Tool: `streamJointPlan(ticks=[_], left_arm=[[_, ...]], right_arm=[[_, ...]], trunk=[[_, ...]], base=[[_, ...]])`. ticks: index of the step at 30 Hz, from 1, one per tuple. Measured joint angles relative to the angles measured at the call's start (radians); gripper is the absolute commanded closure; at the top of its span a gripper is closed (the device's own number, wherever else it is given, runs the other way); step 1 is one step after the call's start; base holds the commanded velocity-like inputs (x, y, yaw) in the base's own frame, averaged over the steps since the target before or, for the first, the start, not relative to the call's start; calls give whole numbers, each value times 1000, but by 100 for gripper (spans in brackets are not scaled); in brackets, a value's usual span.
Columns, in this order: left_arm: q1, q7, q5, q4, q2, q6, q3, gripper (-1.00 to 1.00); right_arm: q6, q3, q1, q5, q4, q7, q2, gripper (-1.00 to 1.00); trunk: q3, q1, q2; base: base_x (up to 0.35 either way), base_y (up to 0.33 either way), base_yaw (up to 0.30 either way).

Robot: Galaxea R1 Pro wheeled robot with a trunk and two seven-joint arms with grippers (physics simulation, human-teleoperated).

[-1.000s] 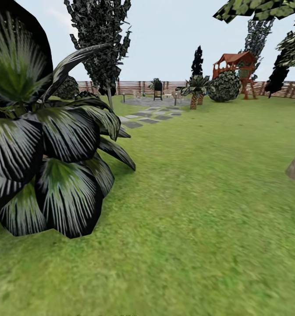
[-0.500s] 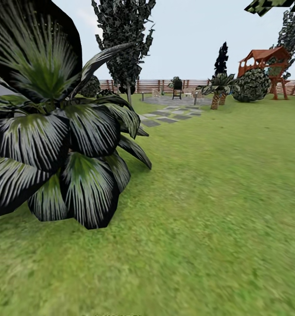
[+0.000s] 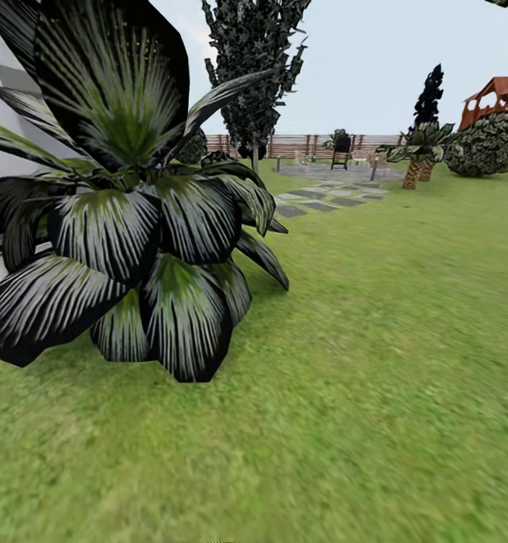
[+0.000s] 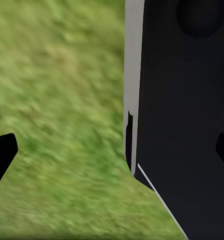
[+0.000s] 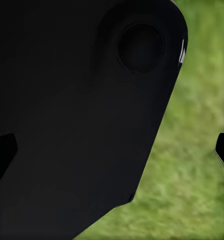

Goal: Take the three Easter eggs out of the wicker basket on the lawn in the garden, then place them on the lawn next to a single tree (choose any tree) so that all three eggs are next to the same tree and none are left in the basket.

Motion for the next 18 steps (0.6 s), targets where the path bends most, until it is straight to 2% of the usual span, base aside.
streamJointPlan(ticks=[18], left_arm=[[0,0,-1,0,0,0,0,-100]], right_arm=[[0,0,0,0,0,0,0,-100]], trunk=[[-9,0,0]], base=[[0,0,275]])
